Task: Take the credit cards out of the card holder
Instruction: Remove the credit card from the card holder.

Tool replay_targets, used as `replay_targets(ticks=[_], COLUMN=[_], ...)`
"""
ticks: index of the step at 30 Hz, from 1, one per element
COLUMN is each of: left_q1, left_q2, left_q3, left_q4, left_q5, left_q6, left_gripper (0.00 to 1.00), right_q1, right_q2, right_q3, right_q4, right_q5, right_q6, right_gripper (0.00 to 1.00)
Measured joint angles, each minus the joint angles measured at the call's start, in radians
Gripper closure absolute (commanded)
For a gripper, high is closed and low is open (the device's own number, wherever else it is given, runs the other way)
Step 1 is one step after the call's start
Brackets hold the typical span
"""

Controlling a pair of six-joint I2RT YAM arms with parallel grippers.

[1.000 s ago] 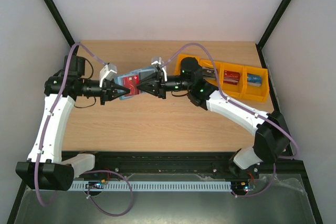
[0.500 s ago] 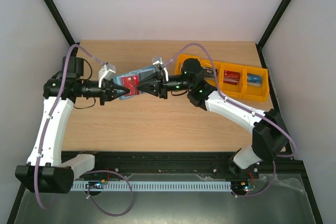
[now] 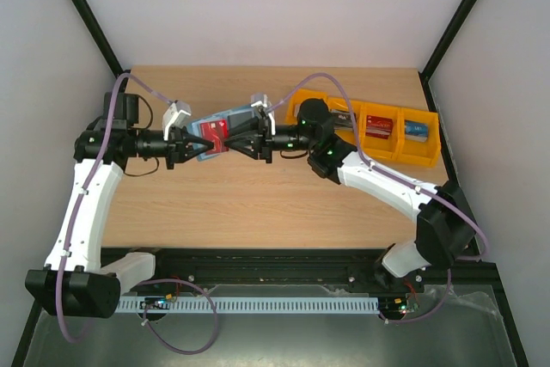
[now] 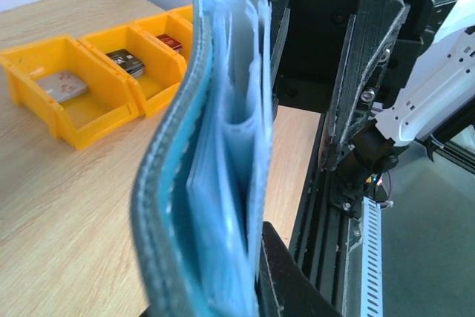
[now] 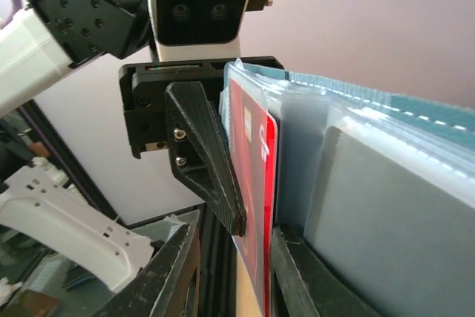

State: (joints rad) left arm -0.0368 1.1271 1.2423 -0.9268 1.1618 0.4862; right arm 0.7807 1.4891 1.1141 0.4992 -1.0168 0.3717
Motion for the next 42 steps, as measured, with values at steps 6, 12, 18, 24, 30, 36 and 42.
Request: replay_targets(ticks=[6,12,18,24,30,36,42], left_q1=[-0.009,-0.018,-0.018,-0.018,-0.013,-0.008,-0.007], left_q2=[0.001,0.011,0.031,0.032,0.029,0.018,0.021], left_q3=[0.0,0.018,0.097,0.133,0.133,0.133,0.132], left_q4=[0.028,0.009,-0.043,-0.074,-0.083,-0.093,-0.1], left_q5=[-0.008,-0.008,-0.01,-0.006,0.011,0.03,0.043], left_q6=[0.0,0.014,0.039,0.065,0.062,0.056,0.056], left_gripper=[0.98,0.98,0.98,0.98,0.98,0.92,0.81], right_q1=[0.021,0.027,0.031,0.037,0.037,0.037,0.039], right_q2=[-0.04,-0.058,-0.059,-0.061,-0.049,-0.048,-0.068], right_q3=[-0.007,-0.01,-0.01,-0.01,0.006,0.018,0.021], right_q4=[-0.054,-0.035,0.04,0.093,0.088,0.059,0.006], right_q5=[0.099,0.14,0.16,0.155,0.138,0.151,0.166], right_q6=[-0.035,0.037,0.18,0.261,0.261,0.203,0.139], right_gripper=[0.72,0.67,0.6,0.59,0.95,0.98,0.98])
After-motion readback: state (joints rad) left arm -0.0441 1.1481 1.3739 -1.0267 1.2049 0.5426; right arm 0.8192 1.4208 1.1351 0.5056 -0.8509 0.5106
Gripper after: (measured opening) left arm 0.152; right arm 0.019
